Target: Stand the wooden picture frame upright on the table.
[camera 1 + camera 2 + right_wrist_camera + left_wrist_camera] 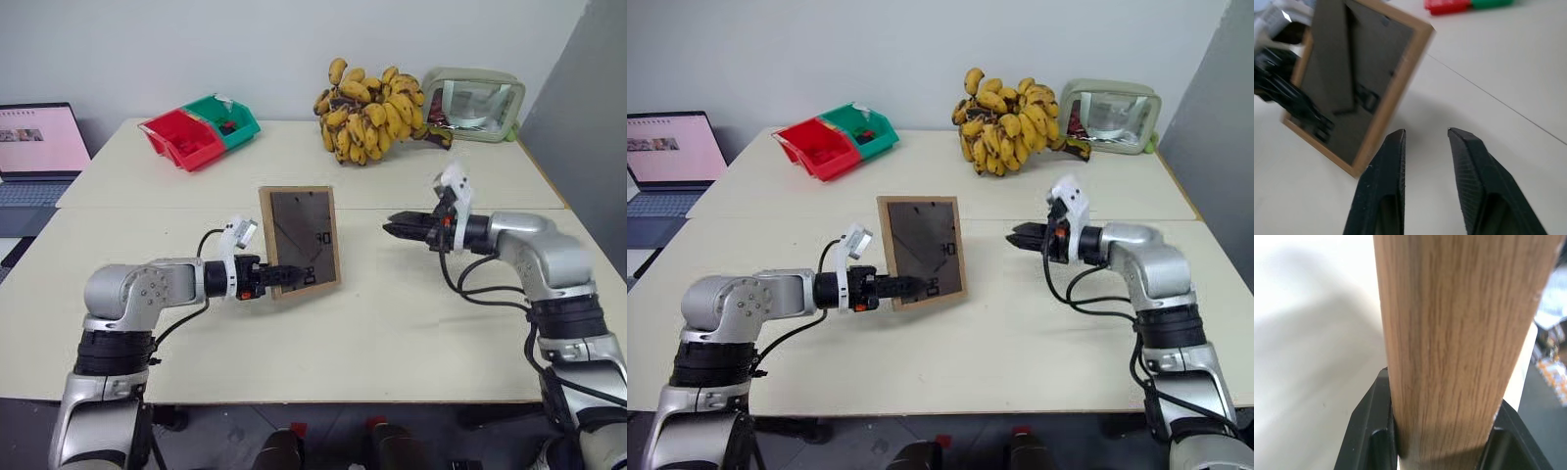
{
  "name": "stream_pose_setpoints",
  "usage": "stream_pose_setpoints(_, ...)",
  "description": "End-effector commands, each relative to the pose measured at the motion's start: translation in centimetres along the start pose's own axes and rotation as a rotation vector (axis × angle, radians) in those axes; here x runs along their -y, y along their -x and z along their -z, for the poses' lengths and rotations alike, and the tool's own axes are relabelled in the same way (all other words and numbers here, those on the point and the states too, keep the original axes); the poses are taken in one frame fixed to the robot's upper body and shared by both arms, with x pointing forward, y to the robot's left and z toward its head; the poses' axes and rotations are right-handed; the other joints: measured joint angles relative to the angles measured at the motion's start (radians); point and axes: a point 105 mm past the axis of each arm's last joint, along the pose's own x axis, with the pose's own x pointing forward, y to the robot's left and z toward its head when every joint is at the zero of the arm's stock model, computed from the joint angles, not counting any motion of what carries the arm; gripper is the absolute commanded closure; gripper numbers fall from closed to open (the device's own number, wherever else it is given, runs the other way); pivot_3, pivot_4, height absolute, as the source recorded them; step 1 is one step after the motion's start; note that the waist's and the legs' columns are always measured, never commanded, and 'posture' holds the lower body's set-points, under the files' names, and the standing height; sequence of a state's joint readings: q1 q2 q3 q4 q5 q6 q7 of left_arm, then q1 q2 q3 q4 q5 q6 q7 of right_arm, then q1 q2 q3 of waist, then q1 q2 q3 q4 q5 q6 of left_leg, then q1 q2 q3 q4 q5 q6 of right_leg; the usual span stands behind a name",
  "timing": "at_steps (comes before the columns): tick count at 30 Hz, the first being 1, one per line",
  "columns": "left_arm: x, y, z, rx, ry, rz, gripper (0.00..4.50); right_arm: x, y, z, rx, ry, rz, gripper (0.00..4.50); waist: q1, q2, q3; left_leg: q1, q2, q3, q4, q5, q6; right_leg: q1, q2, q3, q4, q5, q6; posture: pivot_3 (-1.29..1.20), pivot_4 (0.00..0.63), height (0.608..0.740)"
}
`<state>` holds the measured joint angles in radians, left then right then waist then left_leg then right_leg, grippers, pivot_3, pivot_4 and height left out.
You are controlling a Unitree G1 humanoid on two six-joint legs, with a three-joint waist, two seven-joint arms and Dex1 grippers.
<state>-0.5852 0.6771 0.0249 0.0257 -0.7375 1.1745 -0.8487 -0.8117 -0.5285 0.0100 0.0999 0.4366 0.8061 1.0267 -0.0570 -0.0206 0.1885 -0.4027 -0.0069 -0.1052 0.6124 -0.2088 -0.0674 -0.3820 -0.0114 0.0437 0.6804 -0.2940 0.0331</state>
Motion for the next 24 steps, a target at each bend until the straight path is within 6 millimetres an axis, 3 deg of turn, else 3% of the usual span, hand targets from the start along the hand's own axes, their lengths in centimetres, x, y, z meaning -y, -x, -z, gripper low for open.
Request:
stream_pose_setpoints(1,1.2,0.9,-2.5,0.030,-0.247,0.091,3.21,-3.1,-0.9,-5.5,0.140,0.057,-0.170,2.31,-0.002,0.000,0.000,-0.002,0.000,0.001,0.000,0.000,0.000,-0.004,0.000,0.001,0.001,0.000,0.000,0.00,0.150,0.740)
stream_pose_setpoints(5,1.4,1.0,-3.7,0.036,-0.290,0.131,3.21,-4.2,-2.6,-6.4,0.163,0.112,-0.197,1.29,0.002,0.000,0.000,-0.009,0.001,-0.002,-0.001,0.000,0.000,-0.009,-0.001,-0.002,0.000,0.000,-0.001,0.00,0.150,0.740)
stream_pose_setpoints(10,2.2,0.5,-4.4,0.023,-0.340,0.177,3.21,-4.8,-5.0,-5.5,0.164,0.144,-0.202,0.10,0.008,0.000,0.000,-0.013,-0.003,-0.002,0.001,0.000,0.000,-0.010,-0.004,-0.003,-0.001,-0.001,-0.001,0.00,0.150,0.740)
stream_pose_setpoints(16,2.3,0.5,-5.0,0.037,-0.334,0.189,3.21,-6.5,-6.6,-4.9,0.150,0.194,-0.239,0.10,0.003,0.000,0.000,-0.014,-0.002,-0.002,0.001,0.000,0.000,-0.013,-0.004,-0.003,0.001,-0.001,-0.001,0.00,0.150,0.740)
stream_pose_setpoints(18,2.3,0.5,-5.1,0.039,-0.332,0.187,3.21,-8.0,-7.0,-4.9,0.159,0.189,-0.293,0.10,0.001,0.000,0.000,-0.014,-0.001,-0.002,0.001,0.000,0.000,-0.013,-0.004,-0.003,0.001,-0.001,-0.001,0.00,0.150,0.740)
stream_pose_setpoints(24,2.1,0.7,-5.2,0.041,-0.318,0.188,3.21,-10.2,-6.0,-4.3,0.144,0.144,-0.389,0.10,0.000,0.000,0.000,-0.014,-0.001,-0.002,0.001,0.000,0.000,-0.014,-0.004,-0.003,0.002,-0.001,-0.001,0.00,0.150,0.740)
